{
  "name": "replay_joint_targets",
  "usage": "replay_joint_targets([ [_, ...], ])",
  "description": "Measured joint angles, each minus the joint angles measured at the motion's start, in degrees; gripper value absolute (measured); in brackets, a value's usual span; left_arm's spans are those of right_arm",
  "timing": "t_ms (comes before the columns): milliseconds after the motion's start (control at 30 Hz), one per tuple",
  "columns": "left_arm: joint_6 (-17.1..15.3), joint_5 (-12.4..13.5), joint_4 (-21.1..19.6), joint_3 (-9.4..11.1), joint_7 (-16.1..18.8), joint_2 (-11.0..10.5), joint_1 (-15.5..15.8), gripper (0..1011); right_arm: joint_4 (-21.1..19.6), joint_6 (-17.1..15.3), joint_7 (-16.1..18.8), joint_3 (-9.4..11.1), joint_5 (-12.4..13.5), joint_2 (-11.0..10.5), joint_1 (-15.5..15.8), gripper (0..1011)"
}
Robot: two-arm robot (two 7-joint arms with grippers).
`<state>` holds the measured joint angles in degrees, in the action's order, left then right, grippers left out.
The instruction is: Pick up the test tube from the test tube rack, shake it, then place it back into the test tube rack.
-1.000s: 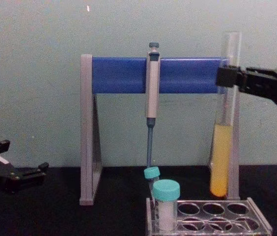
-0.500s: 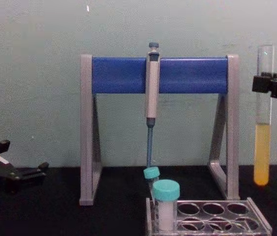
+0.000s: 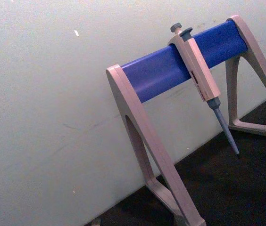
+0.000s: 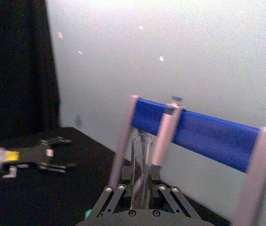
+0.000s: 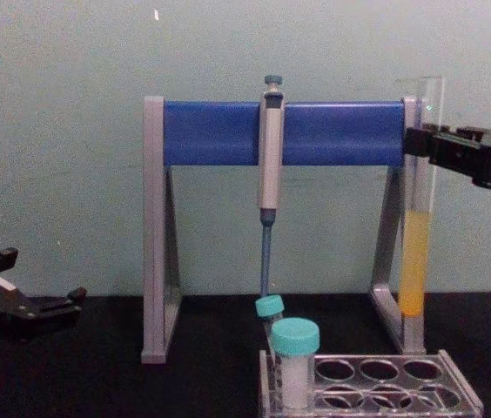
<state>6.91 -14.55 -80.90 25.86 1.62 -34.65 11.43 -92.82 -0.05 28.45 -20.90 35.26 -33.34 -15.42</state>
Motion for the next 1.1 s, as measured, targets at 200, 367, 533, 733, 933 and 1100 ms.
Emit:
replay_joint_targets([
  [200,0.0,0.0,-0.01,0.0,0.0,0.0,0.0,1001,0.02,0.66,5.35,-0.09,3.3,-0.23,0.16,229],
  [367,0.0,0.0,0.0,0.0,0.0,0.0,0.0,1001,-0.44,0.94,8.29,-0.38,4.77,-2.03,0.38,229],
  [533,0.0,0.0,0.0,0.0,0.0,0.0,0.0,1001,-0.73,1.62,7.02,-0.61,2.74,-3.45,0.57,229],
  [733,0.0,0.0,0.0,0.0,0.0,0.0,0.0,1001,-0.39,2.1,5.27,-0.77,0.85,-2.91,0.41,229],
  [933,0.0,0.0,0.0,0.0,0.0,0.0,0.0,1001,0.74,2.42,5.11,-1.4,0.19,-1.24,-0.23,229],
  [1100,0.0,0.0,0.0,0.0,0.0,0.0,0.0,1001,1.66,2.86,5.7,-1.91,0.02,-0.31,-0.43,229],
])
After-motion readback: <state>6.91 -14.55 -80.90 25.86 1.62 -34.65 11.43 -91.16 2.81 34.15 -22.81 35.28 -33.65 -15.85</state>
